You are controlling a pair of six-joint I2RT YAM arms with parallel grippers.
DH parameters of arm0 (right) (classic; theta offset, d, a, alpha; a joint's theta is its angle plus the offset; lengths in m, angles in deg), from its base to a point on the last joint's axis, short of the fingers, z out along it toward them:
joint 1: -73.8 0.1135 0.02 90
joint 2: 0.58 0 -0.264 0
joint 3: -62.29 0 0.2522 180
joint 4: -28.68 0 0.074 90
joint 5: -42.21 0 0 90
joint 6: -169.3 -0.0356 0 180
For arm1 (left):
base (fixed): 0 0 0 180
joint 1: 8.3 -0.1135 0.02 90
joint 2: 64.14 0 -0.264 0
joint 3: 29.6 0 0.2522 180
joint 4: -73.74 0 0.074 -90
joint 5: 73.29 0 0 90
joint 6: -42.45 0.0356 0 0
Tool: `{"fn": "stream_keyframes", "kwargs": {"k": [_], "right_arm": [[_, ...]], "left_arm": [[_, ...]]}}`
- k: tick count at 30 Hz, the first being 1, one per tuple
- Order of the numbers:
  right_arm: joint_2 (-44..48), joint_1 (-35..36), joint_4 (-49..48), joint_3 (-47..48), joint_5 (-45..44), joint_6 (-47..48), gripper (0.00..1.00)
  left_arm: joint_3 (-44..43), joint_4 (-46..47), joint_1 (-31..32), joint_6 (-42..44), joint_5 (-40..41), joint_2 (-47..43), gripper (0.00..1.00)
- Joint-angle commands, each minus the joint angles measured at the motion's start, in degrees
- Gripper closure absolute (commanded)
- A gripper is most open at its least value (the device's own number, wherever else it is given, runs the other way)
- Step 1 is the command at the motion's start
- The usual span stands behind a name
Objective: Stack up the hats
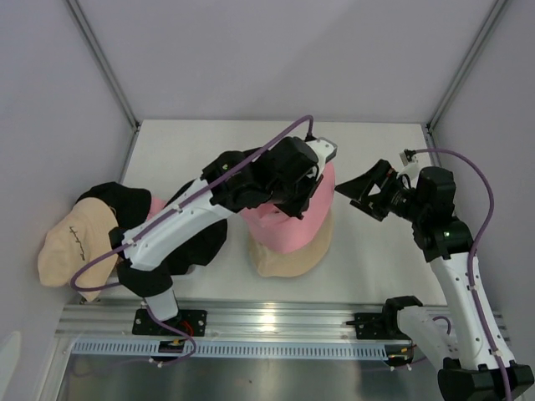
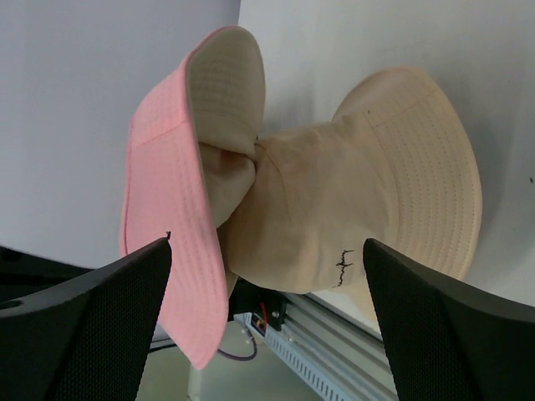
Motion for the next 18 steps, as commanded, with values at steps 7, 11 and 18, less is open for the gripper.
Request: {"fn": "stream_keyframes", "kwargs": {"k": [7,11,18], "right_arm": [[2.19,0.99,-15.14,-6.89,1.83,-9.57,0.01],[3.77,5.47,-26.40,-13.22,-0.70,-17.22,0.01],[5.88,8.29,-33.61,-16.83,-3.61,-13.99,0.04]], "left_arm": [[3.99,2.23,3.49,-0.86,0.13,1.24,0.99],[5.22,3.29,3.67,-1.39,0.12,0.71,0.99],[7.86,5.14,3.67,-1.57,-1.28,-0.17,0.99]]}}
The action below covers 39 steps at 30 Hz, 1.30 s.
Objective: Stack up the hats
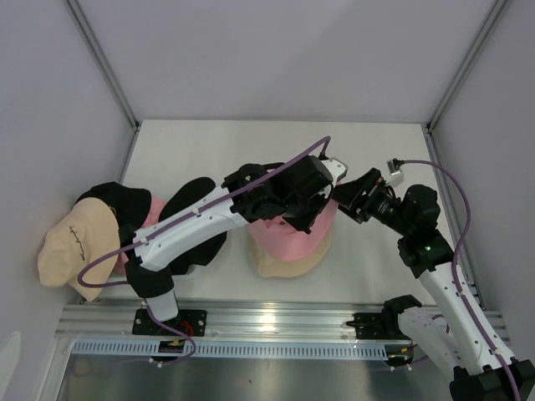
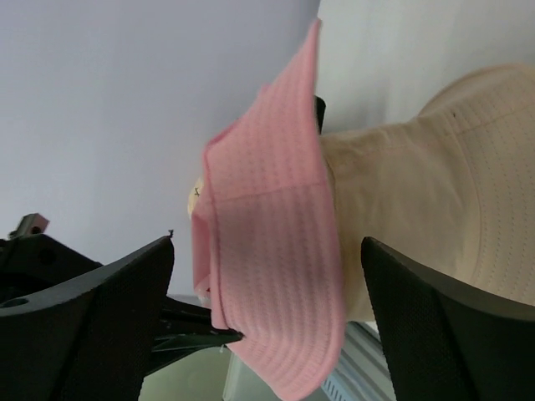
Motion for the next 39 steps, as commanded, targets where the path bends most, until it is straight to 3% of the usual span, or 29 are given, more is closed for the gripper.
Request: {"fn": "stream_keyframes", "kwargs": {"k": [1,3,6,7,11,14,18,22,23,24,25,26,27,28,30,33,39], "right_arm": [[1.71,0.40,-8.81,-0.38,-2.26,1.01,0.08],[1.97,0.40,-8.55,-0.21,-3.14,1.98,0.16],[1.45,0.31,-7.94,0.85,-3.32,3.04,0.45],[1.27,0.40,-7.67,1.02,-3.32,3.30,0.64],[0.04,0.40,-6.79,0.41,-2.35,3.13,0.99],[0.21,0.49,-7.14,-1.34,-1.91,3.04,1.00],[1.62,0.49,-6.27,-3.37,-4.19,4.26,1.00],[0.75,0.49,-2.48,-4.24,-6.04,5.32,1.00],[0.48,0.49,-2.83,-4.86,-5.78,5.32,1.00],[-0.13,0.49,-3.97,-5.47,-5.52,5.06,1.00],[-0.40,0.58,-4.59,-7.04,-5.34,5.06,1.00],[-0.57,0.49,-5.12,-7.67,-5.16,5.06,1.00],[-0.92,0.49,-5.47,-8.11,-5.25,5.15,1.00],[-1.01,0.40,-5.47,-8.64,-5.42,5.67,1.00],[-1.01,0.40,-4.69,-8.82,-5.78,6.46,1.00],[-1.10,0.31,-2.58,-8.38,-6.91,8.31,1.00],[-4.26,-1.70,-0.29,-10.04,-7.01,9.54,1.00]], "left_arm": [[0.89,2.60,0.37,-0.65,-1.08,-1.61,0.99],[1.33,2.78,0.37,-0.74,-1.00,-2.05,0.99],[2.56,2.87,0.37,-1.17,-0.21,-2.40,0.99],[2.82,3.04,0.37,-1.26,-0.12,-2.49,0.99],[2.83,2.96,0.37,-1.79,0.41,-3.10,0.98],[2.56,3.13,0.37,-2.14,1.02,-4.16,0.90],[1.25,1.39,-0.59,-3.37,5.31,-6.26,0.66],[0.62,0.31,-5.06,-8.10,8.84,-12.58,0.63],[3.50,1.71,-6.65,-8.82,8.59,-17.99,0.62],[8.57,3.99,-10.14,-9.34,7.36,-21.35,0.48],[11.84,9.23,-12.35,-9.96,3.87,-24.78,0.46],[18.75,11.89,-14.99,-11.79,1.92,-31.69,0.31],[26.04,14.36,-17.36,-13.03,0.25,-34.89,0.08],[32.90,18.04,-22.00,-16.96,-0.64,-37.97,0.01],[42.40,21.48,-28.33,-20.58,-2.57,-46.12,0.02],[55.25,27.29,-32.58,-26.91,-6.35,-53.26,0.09],[68.91,37.74,-39.62,-31.32,-17.95,-55.49,0.13]]}}
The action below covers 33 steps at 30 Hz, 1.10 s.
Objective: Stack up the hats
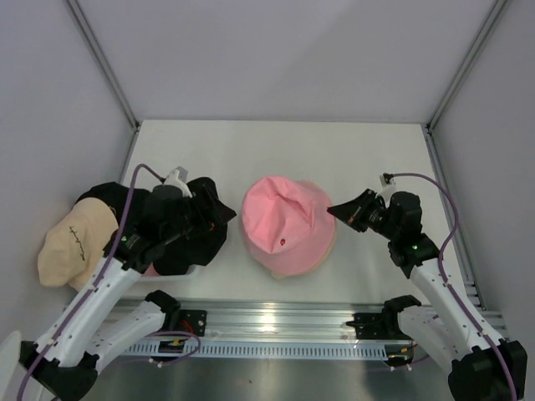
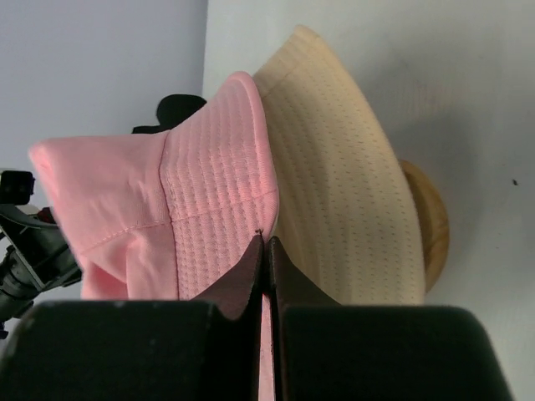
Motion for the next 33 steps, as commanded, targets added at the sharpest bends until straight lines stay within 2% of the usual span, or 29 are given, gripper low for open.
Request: {"fn": "stream_keyframes", "kwargs": {"k": [1,5,7,9,14,20,28,33], "right_arm": [[-2.03,-1.58,1.77,-1.26,-1.22,2.77,1.00],[-3.09,-2.72,1.16,-3.63,-1.39,3.73,1.00],[-3.62,-3.07,0.54,-4.60,-0.95,3.56,1.00],[-3.71,-3.16,0.19,-4.87,-0.25,3.47,1.00],[-3.01,-3.16,0.80,-4.26,0.02,3.99,1.00],[-2.39,-3.16,0.72,-4.16,0.37,3.56,1.00],[-2.57,-3.16,0.80,-4.25,0.89,3.56,1.00],[-2.83,-3.16,0.36,-4.25,1.24,3.73,1.00]], "left_arm": [[3.87,10.26,-1.61,-5.22,-8.39,0.84,0.13],[5.81,10.88,-1.88,-7.33,-5.23,2.59,0.17],[8.78,14.20,-1.88,-9.43,-5.40,2.86,0.27],[11.59,18.25,-1.88,-10.58,-6.89,3.12,0.30],[17.67,31.23,-1.97,-13.48,-13.81,5.58,0.35],[19.34,35.92,-1.97,-13.58,-15.94,7.87,0.35],[25.40,53.76,-1.97,-18.40,-22.63,9.81,0.35],[31.02,61.50,-1.97,-19.81,-20.70,7.88,0.46]]}}
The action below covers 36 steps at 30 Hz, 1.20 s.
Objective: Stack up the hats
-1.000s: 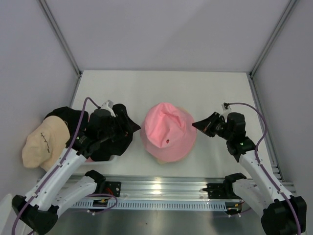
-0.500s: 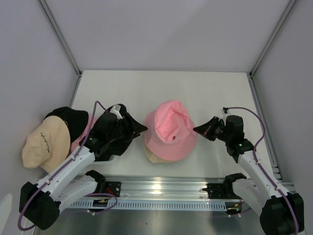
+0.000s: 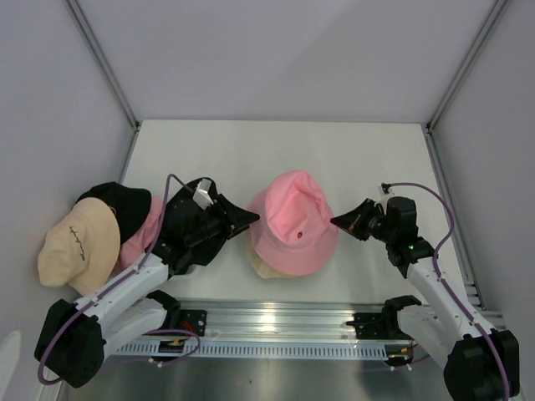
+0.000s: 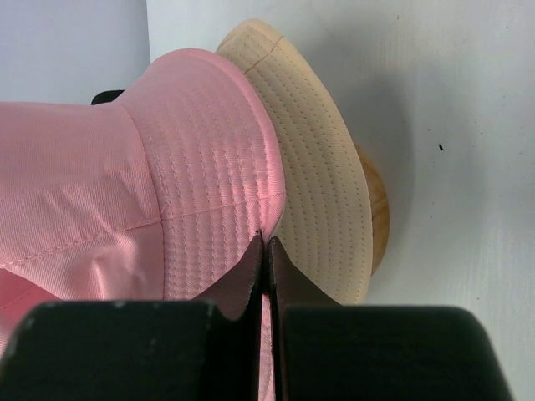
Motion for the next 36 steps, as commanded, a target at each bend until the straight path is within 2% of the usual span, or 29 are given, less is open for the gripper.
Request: {"fn": "stream_keyframes", "kwargs": {"k": [1,2,4,5,7,8,11,14,19,22,24,27,32,36], "right_arm": [[0.30,-0.19,-1.10,0.62,0.68,0.98,1.00],[0.30,-0.19,-1.19,0.62,0.77,0.98,1.00],[0.30,-0.19,-1.45,0.54,0.77,0.98,1.00],[0.38,-0.19,-1.54,0.53,0.85,0.98,1.00],[0.21,-0.10,-1.45,0.54,0.85,0.98,1.00],[0.21,-0.10,-1.28,0.62,0.94,1.07,1.00],[0.91,0.25,-0.49,0.88,0.50,2.29,1.00],[2.49,0.95,1.62,1.41,-1.51,3.96,1.00],[3.90,1.57,1.63,2.03,-2.13,4.41,1.00],[3.20,2.45,0.66,1.94,-2.48,4.49,1.00],[2.41,2.97,0.31,1.94,-2.84,4.84,1.00],[1.44,3.85,-0.22,1.33,-3.71,5.37,1.00],[0.12,4.47,-1.01,-1.31,-6.44,6.16,1.00],[-3.03,4.47,-1.36,-3.42,-8.81,7.74,1.00]], "left_arm": [[3.51,9.58,-0.48,-1.87,-0.37,-2.16,0.51],[3.43,9.05,-0.65,-1.44,-0.19,-2.34,0.63],[3.34,8.78,-0.74,-0.29,-0.45,-2.17,0.68],[3.52,9.48,-0.74,-0.29,-0.62,-1.99,0.77],[3.70,10.28,-0.74,-0.55,-0.89,-1.20,0.89],[3.61,10.19,-0.74,-0.64,-0.72,-0.94,0.99],[4.31,10.54,-0.74,-1.17,-0.19,-1.81,0.99],[3.44,6.87,-0.74,0.06,2.52,-6.98,0.99],[-1.92,-18.95,-0.74,4.72,12.71,-16.65,0.99],[-4.83,-29.69,-0.74,5.07,18.26,-15.53,0.99],[-4.48,-29.72,-0.74,5.69,17.58,-12.72,0.99],[-1.41,-25.07,-0.74,5.34,15.20,-10.26,0.99],[-0.70,-27.34,-0.57,6.21,16.25,-4.99,0.99],[0.18,-23.48,1.01,6.92,15.89,-0.51,0.99]]}}
